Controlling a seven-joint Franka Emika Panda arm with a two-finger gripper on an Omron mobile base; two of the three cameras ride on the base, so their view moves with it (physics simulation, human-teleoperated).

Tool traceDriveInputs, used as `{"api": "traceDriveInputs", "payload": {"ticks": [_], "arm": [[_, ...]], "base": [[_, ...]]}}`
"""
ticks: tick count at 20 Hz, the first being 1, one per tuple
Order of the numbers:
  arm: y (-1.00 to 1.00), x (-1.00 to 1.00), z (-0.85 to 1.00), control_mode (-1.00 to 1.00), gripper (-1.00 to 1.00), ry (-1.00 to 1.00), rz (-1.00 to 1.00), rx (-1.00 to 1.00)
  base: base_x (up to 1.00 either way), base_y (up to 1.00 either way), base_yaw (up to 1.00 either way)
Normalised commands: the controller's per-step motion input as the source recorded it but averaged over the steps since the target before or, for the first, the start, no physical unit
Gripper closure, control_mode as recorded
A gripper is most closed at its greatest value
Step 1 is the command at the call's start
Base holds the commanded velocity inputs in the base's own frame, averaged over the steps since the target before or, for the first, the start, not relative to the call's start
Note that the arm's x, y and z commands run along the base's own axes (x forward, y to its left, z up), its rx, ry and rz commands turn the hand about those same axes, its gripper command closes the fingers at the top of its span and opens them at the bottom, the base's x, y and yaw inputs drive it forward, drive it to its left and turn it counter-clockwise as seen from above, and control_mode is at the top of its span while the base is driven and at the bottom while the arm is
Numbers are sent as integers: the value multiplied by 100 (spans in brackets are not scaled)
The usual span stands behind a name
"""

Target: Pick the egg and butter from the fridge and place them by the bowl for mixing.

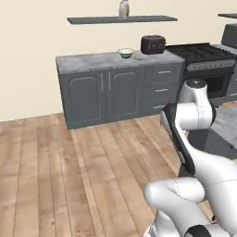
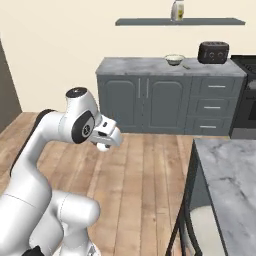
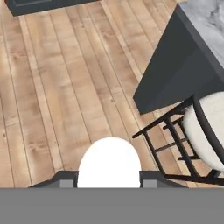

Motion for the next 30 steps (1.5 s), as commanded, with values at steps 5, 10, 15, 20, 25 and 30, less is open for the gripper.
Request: {"api": "traceDriveInputs", "payload": {"ticks": [5,10,15,20,25,30], "arm": [[0,0,0,100,100,0,0,0],[0,0,0,100,100,0,0,0],[0,0,0,100,100,0,0,0],[0,0,0,100,100,0,0,0],[0,0,0,100,100,0,0,0],[0,0,0,100,100,0,0,0]], "base": [[100,36,-38],[100,55,-37],[100,70,-26],[100,59,-4],[100,34,-4],[100,17,-4]]}}
